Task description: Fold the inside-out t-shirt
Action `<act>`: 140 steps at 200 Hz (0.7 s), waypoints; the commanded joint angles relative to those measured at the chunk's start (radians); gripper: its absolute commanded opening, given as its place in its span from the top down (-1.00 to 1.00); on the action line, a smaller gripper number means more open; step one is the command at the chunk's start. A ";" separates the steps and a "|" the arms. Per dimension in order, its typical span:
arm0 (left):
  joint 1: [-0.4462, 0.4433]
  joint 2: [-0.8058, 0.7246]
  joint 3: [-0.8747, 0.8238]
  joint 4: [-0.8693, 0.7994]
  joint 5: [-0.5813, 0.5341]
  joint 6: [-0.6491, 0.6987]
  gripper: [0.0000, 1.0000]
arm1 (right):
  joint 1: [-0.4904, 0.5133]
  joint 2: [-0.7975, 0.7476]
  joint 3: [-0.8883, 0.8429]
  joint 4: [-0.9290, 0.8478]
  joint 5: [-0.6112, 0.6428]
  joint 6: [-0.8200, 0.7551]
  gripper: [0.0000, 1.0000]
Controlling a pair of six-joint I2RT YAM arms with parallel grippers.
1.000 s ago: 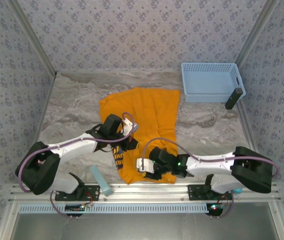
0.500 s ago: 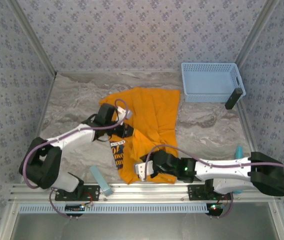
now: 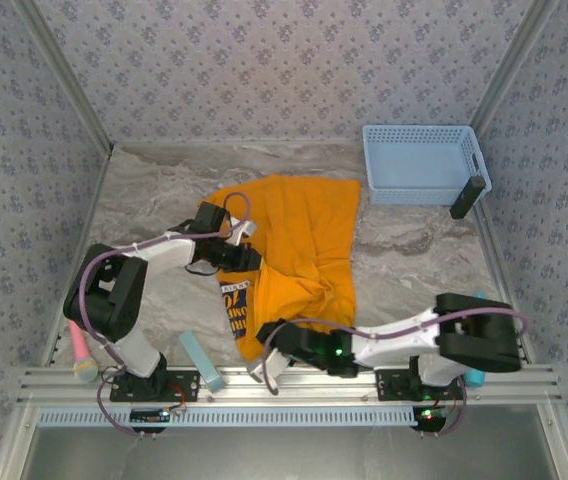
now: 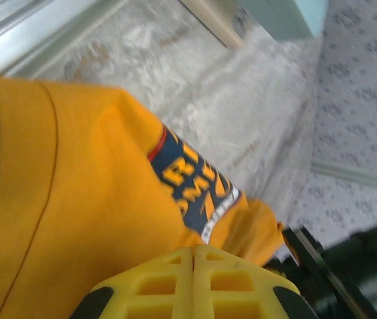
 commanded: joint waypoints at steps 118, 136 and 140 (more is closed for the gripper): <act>0.133 -0.134 0.118 -0.103 -0.027 0.071 0.04 | -0.203 -0.115 0.134 -0.380 -0.667 0.453 0.09; 0.163 -0.221 0.110 -0.103 -0.070 0.073 0.04 | -0.293 -0.235 0.086 -0.337 -0.690 0.623 0.06; 0.163 -0.239 0.109 -0.100 -0.077 0.076 0.04 | -0.316 -0.264 0.081 -0.336 -0.695 0.674 0.05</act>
